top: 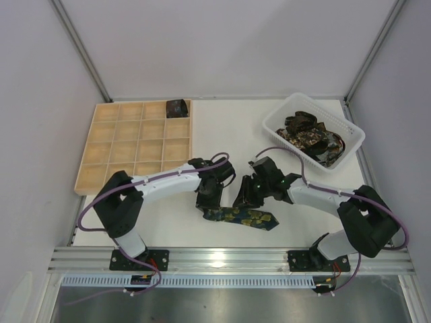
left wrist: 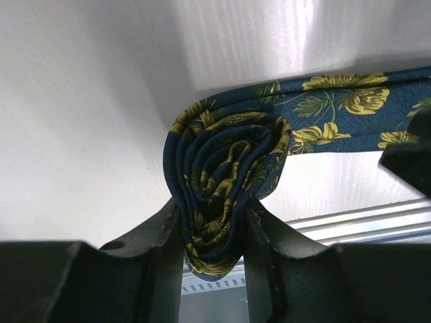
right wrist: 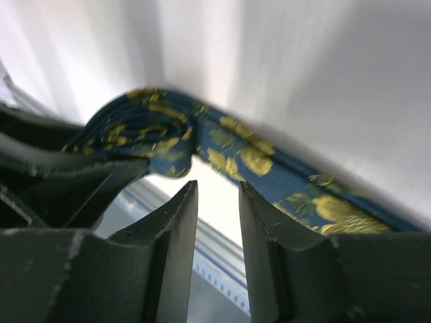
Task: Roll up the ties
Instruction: Roll the tie
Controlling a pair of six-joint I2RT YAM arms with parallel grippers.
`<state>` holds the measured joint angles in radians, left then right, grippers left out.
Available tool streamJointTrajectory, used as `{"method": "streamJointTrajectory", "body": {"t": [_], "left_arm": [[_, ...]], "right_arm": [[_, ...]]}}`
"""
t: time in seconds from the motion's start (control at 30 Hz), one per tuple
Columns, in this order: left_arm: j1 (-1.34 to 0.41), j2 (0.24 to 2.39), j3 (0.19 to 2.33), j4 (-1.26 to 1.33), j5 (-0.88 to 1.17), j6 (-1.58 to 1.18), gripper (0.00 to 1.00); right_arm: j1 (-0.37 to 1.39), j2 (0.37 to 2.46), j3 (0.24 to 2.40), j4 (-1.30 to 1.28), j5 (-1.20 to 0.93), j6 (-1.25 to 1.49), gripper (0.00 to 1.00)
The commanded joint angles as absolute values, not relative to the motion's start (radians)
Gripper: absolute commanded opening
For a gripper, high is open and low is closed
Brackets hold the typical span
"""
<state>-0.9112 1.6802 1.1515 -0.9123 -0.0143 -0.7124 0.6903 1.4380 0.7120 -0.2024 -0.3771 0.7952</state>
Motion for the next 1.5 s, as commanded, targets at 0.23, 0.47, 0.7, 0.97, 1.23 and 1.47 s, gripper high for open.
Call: {"method": "streamJointTrajectory", "body": {"t": [0.23, 0.47, 0.7, 0.97, 1.23, 1.47], "left_arm": [[-0.925, 1.720, 1.230, -0.977, -0.071, -0.792, 0.00], [-0.940, 1.741, 1.272, -0.997, -0.077, -0.808, 0.00], [-0.945, 1.726, 1.295, -0.962, -0.035, -0.816, 0.00], [-0.960, 1.704, 1.298, -0.842, 0.087, -0.842, 0.27], [-0.977, 1.716, 1.319, -0.821, 0.086, -0.859, 0.35], [-1.015, 1.744, 1.384, -0.845, 0.055, -0.865, 0.44]], "right_arm": [[0.788, 1.512, 0.680, 0.112, -0.482, 0.980, 0.15], [0.804, 1.623, 0.683, 0.193, -0.485, 1.022, 0.00], [0.805, 1.666, 0.690, 0.181, -0.482, 1.000, 0.00], [0.802, 1.664, 0.667, 0.193, -0.503, 0.997, 0.00], [0.792, 1.637, 0.634, 0.195, -0.515, 0.997, 0.00], [0.769, 1.600, 0.612, 0.150, -0.514, 0.969, 0.00]]}}
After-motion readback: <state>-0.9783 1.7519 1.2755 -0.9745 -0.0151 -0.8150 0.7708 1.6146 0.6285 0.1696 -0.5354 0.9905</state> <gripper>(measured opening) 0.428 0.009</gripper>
